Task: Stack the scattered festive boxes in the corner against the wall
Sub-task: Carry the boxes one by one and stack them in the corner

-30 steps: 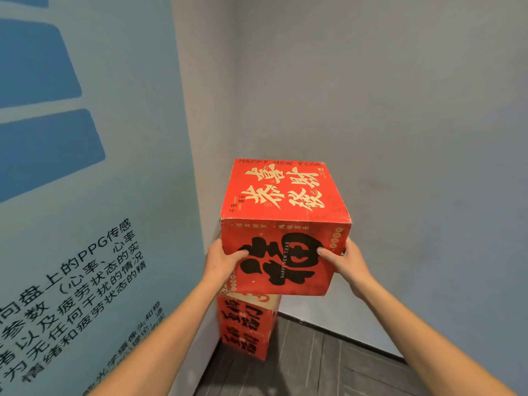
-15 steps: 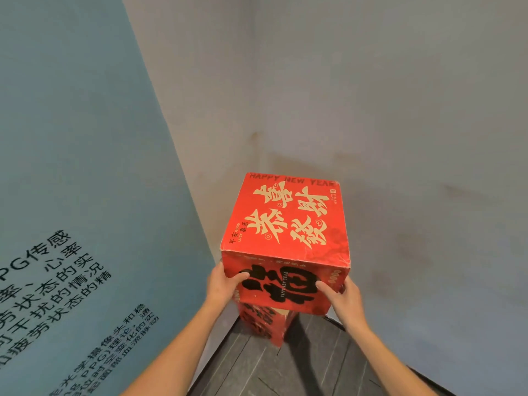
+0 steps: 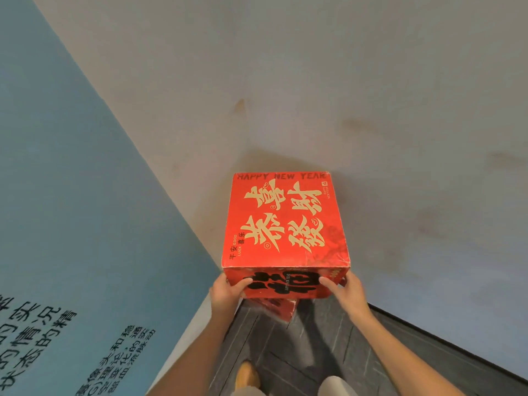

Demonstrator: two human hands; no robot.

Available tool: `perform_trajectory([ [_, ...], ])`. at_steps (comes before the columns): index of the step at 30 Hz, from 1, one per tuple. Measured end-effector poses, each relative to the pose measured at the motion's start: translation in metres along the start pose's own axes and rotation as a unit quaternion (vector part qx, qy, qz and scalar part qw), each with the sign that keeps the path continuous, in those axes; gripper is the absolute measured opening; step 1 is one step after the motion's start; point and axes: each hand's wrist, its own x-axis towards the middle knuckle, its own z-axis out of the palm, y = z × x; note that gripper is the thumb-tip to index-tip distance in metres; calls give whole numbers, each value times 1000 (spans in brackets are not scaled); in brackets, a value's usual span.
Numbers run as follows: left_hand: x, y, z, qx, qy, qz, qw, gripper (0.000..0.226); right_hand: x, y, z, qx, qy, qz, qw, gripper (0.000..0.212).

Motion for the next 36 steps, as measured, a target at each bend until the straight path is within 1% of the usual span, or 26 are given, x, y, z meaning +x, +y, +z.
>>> perform_trajectory([
  [2,14,-12,3,7,1,13,1000,20,5,1,7,-1,14,7,1000,37],
  [4,26,-20,5,37,6,13,999,16,9,3,15,-6,25,16,1000,38],
  [8,50,-38,9,66,2,16,998,17,17,10,31,-7,30,33,999,33],
  [12,64,-66,10,74,2,13,997,25,14,21,45,-13,45,41,998,30],
  [16,67,-75,14,61,-13,8,998,25,13,35,57,-9,74,45,996,31],
  [18,70,-74,16,54,-31,8,998,20,16,41,60,-11,81,50,995,32],
  [20,74,-74,18,51,-39,11,998,18,18,44,63,-10,85,55,995,33],
  [24,88,-78,26,52,-33,6,998,29,25,53,67,-13,85,66,994,32],
  [27,95,-84,28,60,-26,2,998,33,29,56,72,-24,82,64,994,31],
  [33,105,-101,34,86,-50,-2,995,30,34,68,79,-23,84,88,992,40],
  [36,112,-108,37,88,-52,-4,995,30,37,71,82,-20,80,95,992,39],
])
